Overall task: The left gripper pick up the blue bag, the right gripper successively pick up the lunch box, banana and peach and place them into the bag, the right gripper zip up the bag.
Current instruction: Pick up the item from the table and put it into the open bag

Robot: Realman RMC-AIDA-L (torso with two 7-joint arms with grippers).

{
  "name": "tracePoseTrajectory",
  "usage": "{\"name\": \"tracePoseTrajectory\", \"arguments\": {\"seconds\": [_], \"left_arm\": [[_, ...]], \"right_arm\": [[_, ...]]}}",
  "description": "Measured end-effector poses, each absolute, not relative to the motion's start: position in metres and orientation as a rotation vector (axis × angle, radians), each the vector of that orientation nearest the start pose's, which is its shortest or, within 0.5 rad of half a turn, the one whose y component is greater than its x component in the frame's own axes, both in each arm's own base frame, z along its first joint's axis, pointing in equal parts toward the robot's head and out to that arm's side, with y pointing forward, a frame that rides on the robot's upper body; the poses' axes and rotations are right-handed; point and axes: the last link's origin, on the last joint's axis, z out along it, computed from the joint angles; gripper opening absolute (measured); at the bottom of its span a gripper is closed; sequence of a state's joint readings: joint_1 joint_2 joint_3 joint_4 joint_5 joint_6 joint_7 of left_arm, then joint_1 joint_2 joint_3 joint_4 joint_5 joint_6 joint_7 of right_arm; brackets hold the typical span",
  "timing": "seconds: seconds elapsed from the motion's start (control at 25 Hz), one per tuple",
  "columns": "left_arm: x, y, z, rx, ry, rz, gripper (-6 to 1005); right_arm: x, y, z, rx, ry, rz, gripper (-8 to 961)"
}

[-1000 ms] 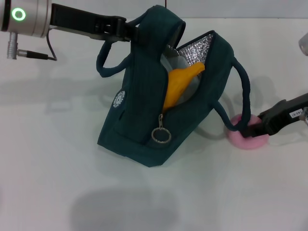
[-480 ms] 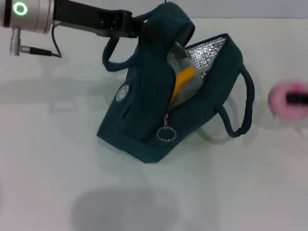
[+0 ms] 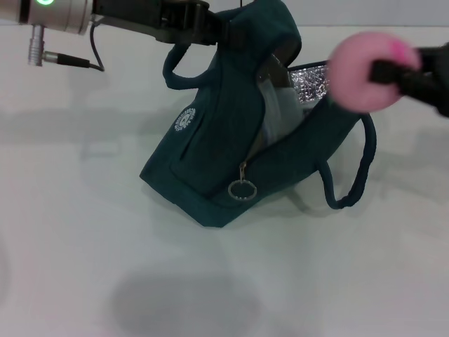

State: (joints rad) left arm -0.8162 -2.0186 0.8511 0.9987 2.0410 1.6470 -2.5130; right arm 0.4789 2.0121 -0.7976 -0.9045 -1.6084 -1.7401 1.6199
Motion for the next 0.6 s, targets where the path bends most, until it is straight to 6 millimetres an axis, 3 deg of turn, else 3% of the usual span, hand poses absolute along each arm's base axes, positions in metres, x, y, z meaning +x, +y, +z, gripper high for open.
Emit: {"name": "tracePoseTrajectory", "arguments": {"seconds": [0.04, 0.24, 0.6], "left_arm": [[-0.121, 0.398, 0.05, -2.736, -1.367, -0.568, 50], [-0.122, 0.398, 0.05, -2.733, -1.367, -0.57, 50], [-0.125, 0.398, 0.051, -2.726, -1.372, -0.573, 51]], "right_arm": [[0.199, 0.343, 0.061, -2.722, 0.477, 1.075, 171], [0.182, 0.355, 0.025, -2.82, 0.442, 1.019, 125], [0.17, 0.365, -0.016, -2.903, 0.452, 0.872, 55]]}}
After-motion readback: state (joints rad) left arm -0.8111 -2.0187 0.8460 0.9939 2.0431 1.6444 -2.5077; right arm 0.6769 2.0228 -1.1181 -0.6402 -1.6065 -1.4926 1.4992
